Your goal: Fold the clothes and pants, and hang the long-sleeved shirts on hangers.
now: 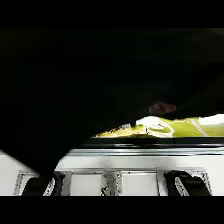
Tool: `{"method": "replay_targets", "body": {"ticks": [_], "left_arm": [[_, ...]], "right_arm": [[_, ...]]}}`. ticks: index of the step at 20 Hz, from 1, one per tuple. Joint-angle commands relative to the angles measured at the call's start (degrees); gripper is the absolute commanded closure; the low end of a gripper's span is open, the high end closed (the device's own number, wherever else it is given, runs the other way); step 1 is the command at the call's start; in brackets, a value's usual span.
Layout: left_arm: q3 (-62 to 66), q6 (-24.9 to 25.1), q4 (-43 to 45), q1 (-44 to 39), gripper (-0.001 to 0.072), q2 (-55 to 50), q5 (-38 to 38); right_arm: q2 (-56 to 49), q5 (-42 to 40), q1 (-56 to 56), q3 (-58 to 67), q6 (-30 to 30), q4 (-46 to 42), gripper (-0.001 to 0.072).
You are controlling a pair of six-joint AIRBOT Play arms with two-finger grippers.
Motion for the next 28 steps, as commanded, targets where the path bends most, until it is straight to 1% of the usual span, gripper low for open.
{"method": "replay_targets", "body": {"ticks": [1, 4, 5, 7, 8, 10, 12, 13, 14, 15, 16, 17, 18, 19, 21, 22, 23, 25, 28], "left_arm": [[0.7, 0.0, 0.5, -0.2, 0.0701, -4.9, -4.8], [0.6, 0.2, 0.9, -0.2, 0.0701, -13.6, -11.8], [0.6, 0.2, 2.8, -0.2, 0.0701, -17.4, -13.7], [0.6, 0.2, 8.0, -0.2, 0.0701, -26.0, -14.7], [0.6, 0.2, 9.6, -0.2, 0.0701, -30.4, -13.7], [0.7, 0.5, 9.1, -0.2, 0.0701, -40.4, -8.6], [0.8, 4.9, 9.2, -1.6, 0.0701, -50.4, -2.1], [1.9, 5.6, 9.0, -2.1, 0.0701, -55.5, -0.3], [4.2, 5.5, 8.9, -2.3, 0.0701, -60.0, 0.1], [7.5, 5.0, 7.9, -2.3, 0.0626, -64.5, -0.5], [10.6, 3.7, 5.9, -2.1, 0.0288, -67.7, -1.4], [13.8, 2.1, 3.8, -1.3, 0.0052, -70.2, -2.5], [16.5, 1.1, 2.2, -0.4, 0.0047, -71.6, -4.1], [18.8, 0.9, 1.3, 0.5, 0.0047, -72.3, -6.6], [20.9, 1.1, 3.0, 2.3, 0.0047, -71.2, -13.3], [20.2, 1.1, 5.1, 3.0, 0.0047, -69.7, -16.5], [17.8, 1.3, 8.1, 3.0, 0.0047, -67.5, -18.3], [8.4, 1.3, 13.6, 2.8, 0.0047, -61.1, -18.5], [-11.7, 1.3, 13.3, 2.5, 0.0047, -50.2, -16.7]], "right_arm": [[-3.9, 3.6, 0.0, 0.5, 1.3, 4.4, 0.0702], [-14.3, 11.0, 0.1, 0.5, 1.4, 6.8, 0.0702], [-18.8, 12.5, 0.1, 0.5, 1.3, 6.8, 0.0702], [-27.9, 12.3, 0.1, 0.4, 1.2, 6.8, 0.0702], [-32.3, 10.9, 0.4, 0.4, 0.9, 6.8, 0.0702], [-41.7, 6.0, 2.0, 0.4, 0.9, 6.8, 0.0702], [-49.6, -1.0, 4.2, 0.5, 0.7, 6.8, 0.0701], [-52.5, -4.2, 4.9, 0.7, 0.7, 6.8, 0.07], [-55.0, -7.5, 5.5, 0.9, 0.7, 6.8, 0.0652], [-56.6, -9.8, 5.7, 1.1, 0.7, 6.9, 0.0478], [-57.4, -10.8, 5.6, 1.4, 0.7, 7.0, 0.0225], [-57.3, -11.0, 5.3, 1.4, 0.7, 6.9, 0.0078], [-56.6, -10.5, 4.4, 1.4, 0.0, 6.8, 0.0057], [-55.4, -8.9, 3.1, 1.4, -1.8, 6.8, 0.0058], [-51.9, -1.8, -0.4, 1.3, -5.2, 6.7, 0.0059], [-49.8, 2.7, -2.6, 0.7, -7.5, 6.7, 0.006], [-47.7, 6.5, -4.6, -1.0, -8.4, 6.4, 0.006], [-41.8, 11.8, -8.8, -9.2, -8.1, 3.8, 0.006], [-30.9, 15.5, -15.8, -31.4, -4.7, 0.9, 0.006]]}}
